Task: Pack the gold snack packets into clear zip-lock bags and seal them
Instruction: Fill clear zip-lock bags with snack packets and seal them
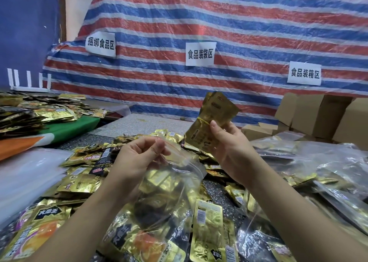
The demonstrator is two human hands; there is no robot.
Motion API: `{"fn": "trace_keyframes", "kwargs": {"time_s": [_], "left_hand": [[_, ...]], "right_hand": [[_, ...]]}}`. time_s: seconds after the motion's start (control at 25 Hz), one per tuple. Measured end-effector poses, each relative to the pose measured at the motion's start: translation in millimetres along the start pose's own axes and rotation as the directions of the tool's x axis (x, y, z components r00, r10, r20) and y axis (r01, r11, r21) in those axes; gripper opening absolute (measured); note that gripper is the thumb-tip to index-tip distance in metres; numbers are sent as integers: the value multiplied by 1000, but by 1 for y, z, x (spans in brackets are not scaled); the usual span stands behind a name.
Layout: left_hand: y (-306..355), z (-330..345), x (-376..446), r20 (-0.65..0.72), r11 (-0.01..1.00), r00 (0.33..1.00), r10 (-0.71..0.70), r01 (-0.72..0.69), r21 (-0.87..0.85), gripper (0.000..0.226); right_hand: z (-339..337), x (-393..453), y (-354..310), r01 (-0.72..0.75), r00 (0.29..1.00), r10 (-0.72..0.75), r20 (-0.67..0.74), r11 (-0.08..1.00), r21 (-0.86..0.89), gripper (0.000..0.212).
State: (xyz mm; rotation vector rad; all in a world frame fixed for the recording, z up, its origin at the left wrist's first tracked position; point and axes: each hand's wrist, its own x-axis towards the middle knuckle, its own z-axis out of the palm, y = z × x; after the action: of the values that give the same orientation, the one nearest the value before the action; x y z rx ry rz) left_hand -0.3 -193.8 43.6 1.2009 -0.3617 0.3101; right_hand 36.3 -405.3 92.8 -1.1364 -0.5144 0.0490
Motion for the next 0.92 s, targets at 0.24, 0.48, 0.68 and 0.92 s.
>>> {"fn": "trace_keyframes", "kwargs": {"time_s": [0.24, 0.48, 0.68, 0.92], "left_hand": [[3, 1, -1, -6, 1000, 1000, 2, -2, -29, 12], [3, 3, -1, -76, 999, 997, 13, -17, -44, 14], [3, 5, -1, -89, 999, 996, 11, -14, -31, 15], [0, 6, -1, -104, 1000, 994, 18, -20, -18, 14]], "right_hand": [[-11, -5, 12, -56, 978, 91, 188, 982, -183, 48], [-18, -12, 13, -126, 952, 188, 243, 959, -252, 50], [-16, -15, 12, -90, 946, 209, 247, 903, -419, 44], [-17, -14, 12, -58, 950, 206, 235, 856, -514, 36]]}}
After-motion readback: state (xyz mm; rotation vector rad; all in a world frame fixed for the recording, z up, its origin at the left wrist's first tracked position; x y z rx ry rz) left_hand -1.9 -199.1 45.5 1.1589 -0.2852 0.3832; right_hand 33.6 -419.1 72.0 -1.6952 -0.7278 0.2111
